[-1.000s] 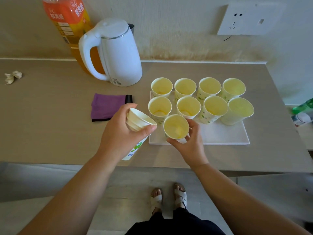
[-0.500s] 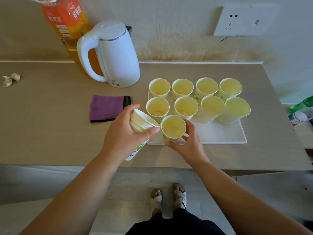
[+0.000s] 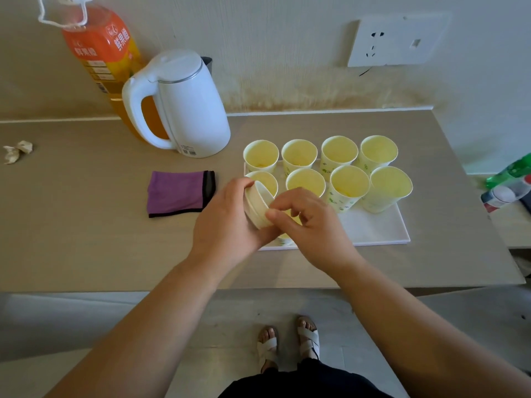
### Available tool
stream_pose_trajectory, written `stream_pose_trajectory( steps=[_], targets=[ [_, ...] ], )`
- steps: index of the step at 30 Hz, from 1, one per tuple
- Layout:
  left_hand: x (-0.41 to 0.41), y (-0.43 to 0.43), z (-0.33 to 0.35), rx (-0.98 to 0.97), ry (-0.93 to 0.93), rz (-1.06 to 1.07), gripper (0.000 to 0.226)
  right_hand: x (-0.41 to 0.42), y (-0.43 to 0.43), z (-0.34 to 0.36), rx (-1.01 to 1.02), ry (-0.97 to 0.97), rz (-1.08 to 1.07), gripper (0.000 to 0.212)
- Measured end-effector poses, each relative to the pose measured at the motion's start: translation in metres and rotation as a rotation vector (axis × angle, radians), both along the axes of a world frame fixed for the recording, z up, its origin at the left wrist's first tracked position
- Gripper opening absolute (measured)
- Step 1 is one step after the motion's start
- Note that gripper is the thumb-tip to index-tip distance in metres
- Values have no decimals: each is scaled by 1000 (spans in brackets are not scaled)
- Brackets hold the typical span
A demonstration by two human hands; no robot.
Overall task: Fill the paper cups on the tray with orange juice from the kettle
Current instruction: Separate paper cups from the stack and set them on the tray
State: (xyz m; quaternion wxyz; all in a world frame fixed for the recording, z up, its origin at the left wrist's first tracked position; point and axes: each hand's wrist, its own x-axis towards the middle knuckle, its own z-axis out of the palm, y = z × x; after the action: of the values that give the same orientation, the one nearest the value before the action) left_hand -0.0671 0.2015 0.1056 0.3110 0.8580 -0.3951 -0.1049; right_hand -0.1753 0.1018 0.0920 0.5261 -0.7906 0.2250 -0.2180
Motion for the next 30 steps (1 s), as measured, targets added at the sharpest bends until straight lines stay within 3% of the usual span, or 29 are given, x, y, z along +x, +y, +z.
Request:
stream_pose_trajectory(
  steps=[2, 7, 10, 12, 15, 16, 19, 21, 22, 24, 26, 28, 30],
  targets=[
    [-1, -4, 1, -1, -31, -10, 75, 1, -2, 1, -64, 6, -11, 17],
    [-5, -8, 1, -15, -93, -31, 76, -4, -7, -1, -112, -45, -219, 12],
    [-7, -9, -1, -49, -98, -53, 74, -9, -9, 4, -89, -60, -231, 8],
    [-8, -9, 0, -64, -67, -35, 72, -14, -7, 6, 92, -102, -259, 23],
    [-11, -13, 3, -110, -24, -22, 72, -20, -9, 5, 598, -120, -294, 87],
    [-13, -15, 4, -129, -5, -36, 74, -23, -11, 5, 738, -130, -242, 97],
    [-21, -20, 7, -145, 58, -107, 75, -26, -16, 3, 894, -191, -55, 76],
    [-24, -23, 6, -128, 76, -118, 73, -30, -22, 2, 917, -257, -102, 65],
    [-23, -24, 6, -130, 83, -104, 71, -33, -27, 0, 932, -313, -151, 70],
    [-17, -23, 5, -156, 136, -43, 70, -41, -38, 0, 851, -440, -237, 82],
    [-8, -21, 5, -188, 230, 21, 68, -53, -48, -2, 608, -460, -304, 72],
    [0, -19, 8, -231, 323, 80, 60, -65, -53, -11, 343, -334, -382, 66],
    [3, -18, 10, -279, 411, 144, 50, -75, -55, -29, 204, -189, -410, 73]
  ],
)
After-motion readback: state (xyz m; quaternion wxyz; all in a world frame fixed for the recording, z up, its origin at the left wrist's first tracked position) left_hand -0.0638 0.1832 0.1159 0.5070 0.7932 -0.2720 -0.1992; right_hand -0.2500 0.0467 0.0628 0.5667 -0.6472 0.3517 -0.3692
